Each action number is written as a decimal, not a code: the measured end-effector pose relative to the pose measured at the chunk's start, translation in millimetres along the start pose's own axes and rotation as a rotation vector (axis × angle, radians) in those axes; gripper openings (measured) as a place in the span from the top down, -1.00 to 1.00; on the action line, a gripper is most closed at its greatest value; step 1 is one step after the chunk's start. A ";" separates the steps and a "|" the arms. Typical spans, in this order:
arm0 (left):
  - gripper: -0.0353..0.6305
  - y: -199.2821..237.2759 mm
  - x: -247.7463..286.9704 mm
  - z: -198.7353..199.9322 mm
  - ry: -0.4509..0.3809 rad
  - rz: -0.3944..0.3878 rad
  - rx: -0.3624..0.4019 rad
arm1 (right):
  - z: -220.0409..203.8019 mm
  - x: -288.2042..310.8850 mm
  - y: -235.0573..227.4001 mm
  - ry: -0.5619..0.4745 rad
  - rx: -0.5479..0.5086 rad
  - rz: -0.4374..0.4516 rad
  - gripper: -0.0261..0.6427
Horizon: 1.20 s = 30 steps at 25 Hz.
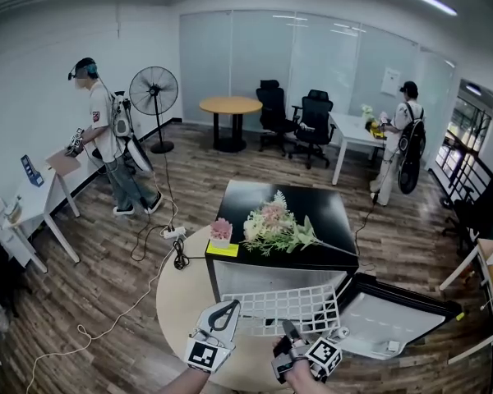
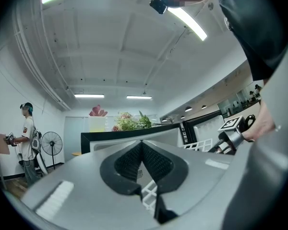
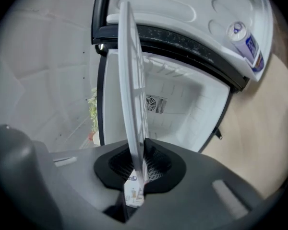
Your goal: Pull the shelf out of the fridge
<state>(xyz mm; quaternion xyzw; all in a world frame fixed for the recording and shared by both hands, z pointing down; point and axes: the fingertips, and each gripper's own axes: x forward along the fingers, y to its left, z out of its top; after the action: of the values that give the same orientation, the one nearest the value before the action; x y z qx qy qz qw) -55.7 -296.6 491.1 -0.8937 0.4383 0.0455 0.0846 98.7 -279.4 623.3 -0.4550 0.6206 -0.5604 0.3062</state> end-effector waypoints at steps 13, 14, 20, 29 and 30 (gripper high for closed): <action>0.90 -24.7 4.9 -9.3 -0.013 -0.050 0.003 | 0.6 -32.8 2.0 0.037 -0.462 -0.065 0.82; 0.90 -26.3 4.9 -9.0 -0.009 -0.050 -0.001 | 1.5 -35.4 2.3 0.035 -0.505 -0.069 0.82; 0.90 -31.3 8.8 -10.5 -0.003 -0.063 0.016 | 11.4 -45.5 4.9 0.008 -0.740 -0.115 0.82; 0.90 -37.5 13.6 -13.5 0.009 -0.071 -0.007 | 22.9 -58.5 14.0 -0.028 -1.076 -0.161 0.82; 0.90 -37.8 14.3 -14.7 0.006 -0.075 0.004 | 24.0 -59.0 15.5 -0.032 -1.111 -0.162 0.82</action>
<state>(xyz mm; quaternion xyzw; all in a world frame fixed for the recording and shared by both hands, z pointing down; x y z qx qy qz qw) -16.9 -287.7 507.5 -0.9095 0.4047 0.0387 0.0867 140.1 -236.5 596.2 -0.6025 0.7810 -0.1641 -0.0138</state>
